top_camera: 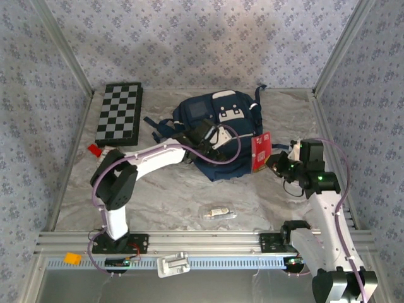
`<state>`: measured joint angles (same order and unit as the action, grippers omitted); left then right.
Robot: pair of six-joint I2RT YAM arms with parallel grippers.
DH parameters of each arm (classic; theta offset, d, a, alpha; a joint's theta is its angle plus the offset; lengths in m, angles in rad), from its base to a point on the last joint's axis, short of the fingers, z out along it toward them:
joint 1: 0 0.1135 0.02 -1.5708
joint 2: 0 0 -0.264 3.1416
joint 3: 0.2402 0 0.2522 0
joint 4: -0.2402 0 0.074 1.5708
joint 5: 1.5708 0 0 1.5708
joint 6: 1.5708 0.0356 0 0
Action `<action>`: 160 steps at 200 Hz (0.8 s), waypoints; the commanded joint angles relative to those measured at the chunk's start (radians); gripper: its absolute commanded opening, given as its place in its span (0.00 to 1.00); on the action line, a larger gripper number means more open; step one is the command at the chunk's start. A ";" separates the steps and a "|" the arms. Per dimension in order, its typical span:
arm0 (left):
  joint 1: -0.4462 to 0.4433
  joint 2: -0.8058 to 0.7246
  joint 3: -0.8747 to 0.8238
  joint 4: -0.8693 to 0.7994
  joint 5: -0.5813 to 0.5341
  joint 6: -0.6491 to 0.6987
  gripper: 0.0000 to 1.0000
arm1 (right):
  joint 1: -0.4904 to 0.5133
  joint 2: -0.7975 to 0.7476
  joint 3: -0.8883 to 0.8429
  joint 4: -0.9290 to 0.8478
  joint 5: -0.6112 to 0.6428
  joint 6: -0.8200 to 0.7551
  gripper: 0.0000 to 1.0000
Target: Pack the student bag
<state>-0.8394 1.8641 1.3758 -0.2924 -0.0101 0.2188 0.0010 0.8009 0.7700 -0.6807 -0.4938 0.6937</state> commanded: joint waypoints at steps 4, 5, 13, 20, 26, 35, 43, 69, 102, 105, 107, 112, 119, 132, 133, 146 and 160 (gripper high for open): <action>-0.009 0.063 0.082 -0.026 -0.038 0.066 0.74 | -0.016 -0.010 -0.013 -0.006 -0.055 -0.032 0.01; -0.010 0.065 0.085 -0.027 -0.042 0.068 0.73 | -0.016 -0.010 -0.013 -0.006 -0.055 -0.032 0.01; -0.008 0.079 0.101 -0.028 -0.070 0.074 0.70 | -0.018 -0.009 -0.015 0.000 -0.061 -0.032 0.01; -0.008 0.088 0.114 -0.028 -0.091 0.081 0.67 | -0.021 -0.006 -0.018 0.004 -0.064 -0.035 0.01; -0.008 0.089 0.123 -0.027 -0.107 0.085 0.65 | -0.024 -0.007 -0.017 0.003 -0.064 -0.036 0.01; -0.007 0.089 0.136 -0.027 -0.121 0.085 0.61 | -0.026 -0.006 -0.017 -0.008 -0.067 -0.037 0.00; -0.005 0.086 0.145 -0.025 -0.119 0.085 0.57 | -0.028 -0.011 -0.016 -0.015 -0.066 -0.038 0.01; 0.017 0.078 0.175 -0.029 -0.093 0.074 0.44 | -0.039 -0.024 -0.009 -0.032 -0.062 -0.044 0.00; 0.034 0.064 0.219 -0.058 -0.096 0.023 0.05 | -0.047 -0.033 0.012 -0.075 -0.047 -0.057 0.00; 0.034 0.059 0.223 -0.064 -0.097 0.016 0.03 | -0.048 -0.034 0.016 -0.080 -0.045 -0.056 0.00; 0.034 0.057 0.226 -0.068 -0.096 0.012 0.01 | -0.047 -0.034 0.016 -0.086 -0.043 -0.057 0.00; 0.035 0.048 0.229 -0.074 -0.093 -0.001 0.00 | -0.047 -0.037 0.022 -0.095 -0.038 -0.057 0.00; 0.034 0.032 0.229 -0.076 -0.095 -0.022 0.00 | -0.049 -0.041 0.028 -0.109 -0.032 -0.057 0.00; 0.036 0.004 0.239 -0.088 -0.111 -0.060 0.00 | -0.051 -0.050 0.041 -0.129 -0.018 -0.057 0.00; 0.036 0.003 0.242 -0.091 -0.113 -0.064 0.00 | -0.051 -0.051 0.041 -0.130 -0.018 -0.056 0.00; 0.039 -0.017 0.282 -0.133 -0.143 -0.117 0.00 | -0.051 -0.057 0.045 -0.127 0.000 -0.056 0.00; 0.039 -0.042 0.318 -0.177 -0.147 -0.177 0.00 | -0.049 -0.057 0.034 -0.113 0.008 -0.054 0.00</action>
<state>-0.8124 1.9205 1.5944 -0.4015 -0.0978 0.1738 -0.0429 0.7601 0.7769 -0.7788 -0.5121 0.6601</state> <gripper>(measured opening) 0.048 0.061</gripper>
